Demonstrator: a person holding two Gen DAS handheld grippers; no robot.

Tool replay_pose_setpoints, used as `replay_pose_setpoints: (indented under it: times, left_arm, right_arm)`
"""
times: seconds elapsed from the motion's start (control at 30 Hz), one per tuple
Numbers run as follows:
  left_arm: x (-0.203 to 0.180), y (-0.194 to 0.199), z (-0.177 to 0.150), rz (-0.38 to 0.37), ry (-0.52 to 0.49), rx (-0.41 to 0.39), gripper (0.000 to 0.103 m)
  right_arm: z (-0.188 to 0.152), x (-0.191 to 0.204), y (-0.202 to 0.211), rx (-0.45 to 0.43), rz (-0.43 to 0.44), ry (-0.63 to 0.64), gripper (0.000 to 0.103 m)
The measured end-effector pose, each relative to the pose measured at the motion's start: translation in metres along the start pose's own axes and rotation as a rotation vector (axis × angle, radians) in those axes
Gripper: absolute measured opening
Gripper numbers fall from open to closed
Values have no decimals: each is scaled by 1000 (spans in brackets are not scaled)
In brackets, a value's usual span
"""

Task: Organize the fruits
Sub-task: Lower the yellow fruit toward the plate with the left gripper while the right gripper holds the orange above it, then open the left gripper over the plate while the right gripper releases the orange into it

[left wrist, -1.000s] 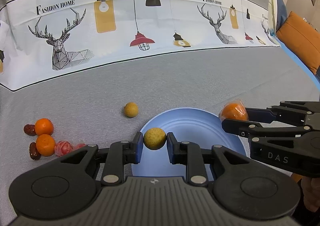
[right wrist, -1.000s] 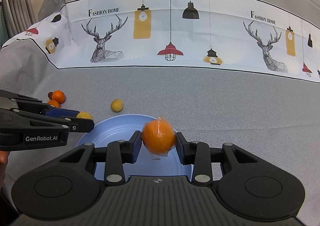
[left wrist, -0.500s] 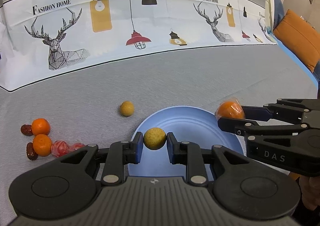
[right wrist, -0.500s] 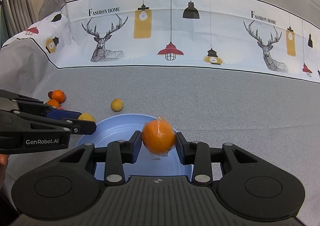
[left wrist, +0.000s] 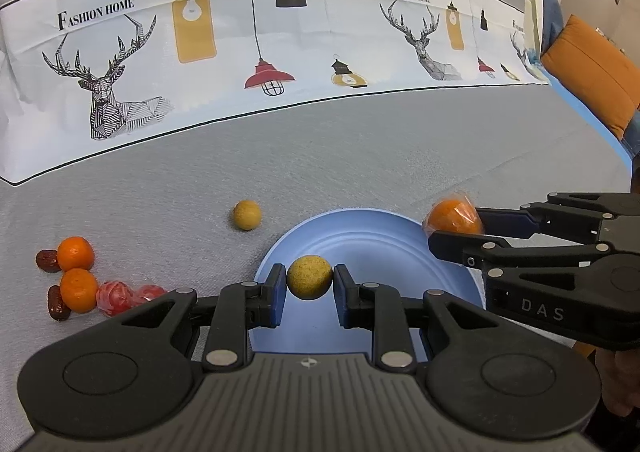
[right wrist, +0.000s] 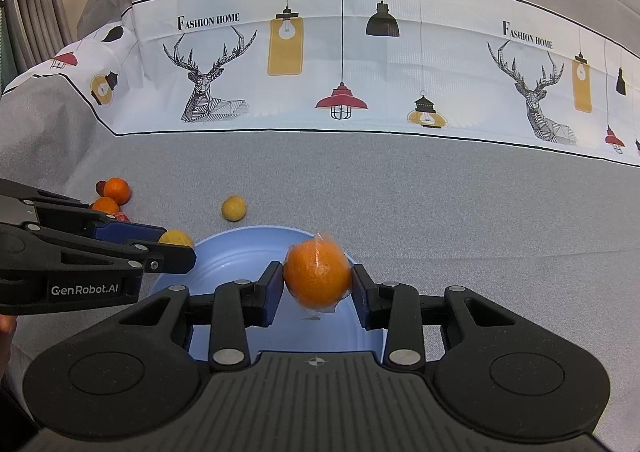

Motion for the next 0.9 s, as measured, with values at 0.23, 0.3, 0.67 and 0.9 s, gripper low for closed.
replay_pose_setpoints:
  times: [0.23, 0.3, 0.67, 0.9]
  left_arm:
    - [-2, -1, 0, -5, -6, 5, 28]
    - [-1, -1, 0, -6, -6, 6, 28]
    - [-4, -2, -2, -11, -14, 9, 28]
    - [-4, -2, -2, -11, -16, 9, 28]
  right_arm:
    - [0, 0, 0, 1, -1, 1, 39]
    - [0, 0, 0, 1, -1, 0, 39]
    - [-2, 0, -2, 4, -2, 6, 39]
    - [-2, 1, -2, 5, -3, 7, 39]
Point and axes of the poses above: each gripper's, at about its wrist camera, not at the fingertips, and y roughly against the way its jaws point, x to its left, z to its top, the point moved 5 cm from there along -y, roughly the way its jaws point, and after that the axes turned 10 degrees about -z, right-handed, at the moved point
